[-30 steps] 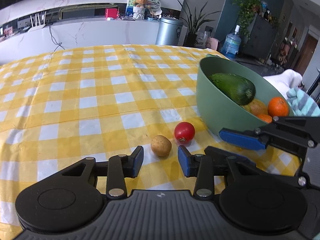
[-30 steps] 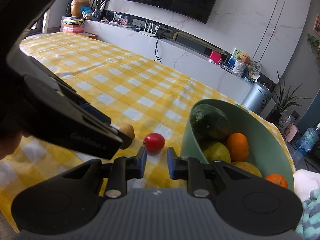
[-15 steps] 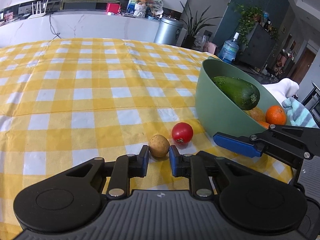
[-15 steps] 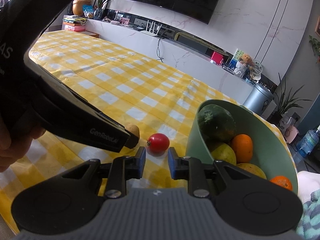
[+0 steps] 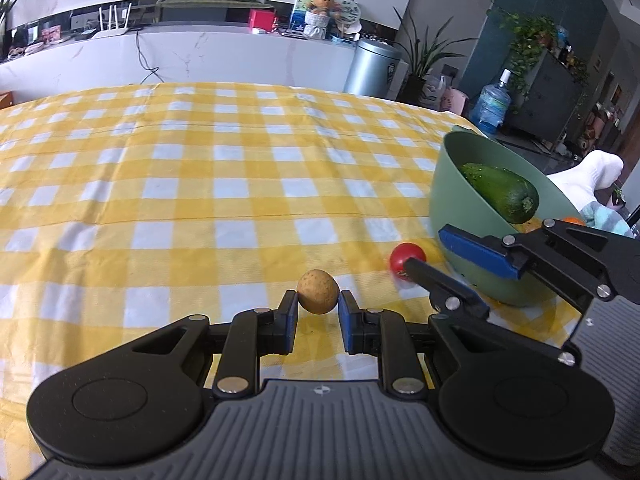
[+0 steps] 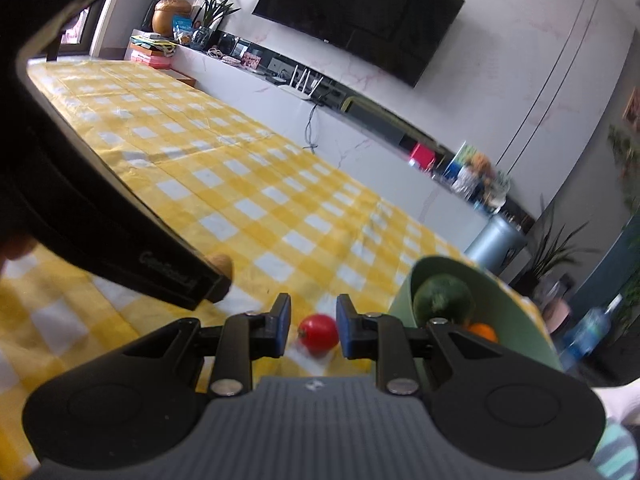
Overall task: Organize fruits
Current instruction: 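Grasp the brown kiwi with the left gripper while the right gripper grasps the red tomato, then carry the kiwi and tomato over the green colander with both grippers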
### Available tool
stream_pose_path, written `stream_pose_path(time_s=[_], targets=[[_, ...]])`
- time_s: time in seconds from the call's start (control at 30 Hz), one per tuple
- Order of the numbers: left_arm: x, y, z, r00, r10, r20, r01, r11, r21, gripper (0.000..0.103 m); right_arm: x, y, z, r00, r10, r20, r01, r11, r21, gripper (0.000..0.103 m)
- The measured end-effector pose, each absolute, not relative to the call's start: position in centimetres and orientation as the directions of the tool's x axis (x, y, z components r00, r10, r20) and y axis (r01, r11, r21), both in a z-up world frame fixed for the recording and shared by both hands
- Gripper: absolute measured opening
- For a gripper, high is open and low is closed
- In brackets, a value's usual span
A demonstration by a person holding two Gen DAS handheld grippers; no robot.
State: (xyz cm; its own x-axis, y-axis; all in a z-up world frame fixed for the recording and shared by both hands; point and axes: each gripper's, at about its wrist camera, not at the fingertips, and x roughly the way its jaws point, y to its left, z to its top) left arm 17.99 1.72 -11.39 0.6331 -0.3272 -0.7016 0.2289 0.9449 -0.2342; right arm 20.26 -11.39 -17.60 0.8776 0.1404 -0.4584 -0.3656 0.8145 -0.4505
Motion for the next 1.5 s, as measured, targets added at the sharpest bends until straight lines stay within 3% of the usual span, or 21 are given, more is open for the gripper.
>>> stream_pose_path(time_s=[0.43,0.77,0.87,1.13,1.37,1.5], targets=[[18.3,2.5,-12.0,0.617,-0.331,-0.714,0.207,0.944,-0.258,0.023,22.9,-12.0,-18.9,0.819,0.086,-0.567,-0.321,0.888,-0.328,0.015],[18.3,2.8,-12.0,0.619,-0.347,-0.704,0.203,0.937,-0.283,0.023,22.9,-12.2,-18.8,0.82,0.106,-0.563,-0.325,0.895,-0.305,0.009],[18.2,2.9,-11.9,0.621,-0.356,-0.698,0.2,0.933,-0.298,0.023,22.6,-12.2,-18.4,0.82,0.126,-0.559,-0.338,0.894,-0.295,0.0],[18.1,2.6,-11.8,0.625,-0.351,-0.697,0.193,0.935,-0.297,0.023,22.1,-12.0,-17.9,0.832,0.132,-0.539,-0.34,0.888,-0.309,0.0],[18.1,2.8,-11.8,0.635,-0.331,-0.698,0.177,0.942,-0.285,0.023,22.2,-11.7,-18.8,0.849,0.091,-0.52,-0.307,0.886,-0.346,0.024],[18.1,2.7,-11.8,0.637,-0.327,-0.698,0.179,0.943,-0.279,0.023,22.7,-11.2,-19.4,0.852,0.056,-0.52,-0.287,0.881,-0.376,0.024]])
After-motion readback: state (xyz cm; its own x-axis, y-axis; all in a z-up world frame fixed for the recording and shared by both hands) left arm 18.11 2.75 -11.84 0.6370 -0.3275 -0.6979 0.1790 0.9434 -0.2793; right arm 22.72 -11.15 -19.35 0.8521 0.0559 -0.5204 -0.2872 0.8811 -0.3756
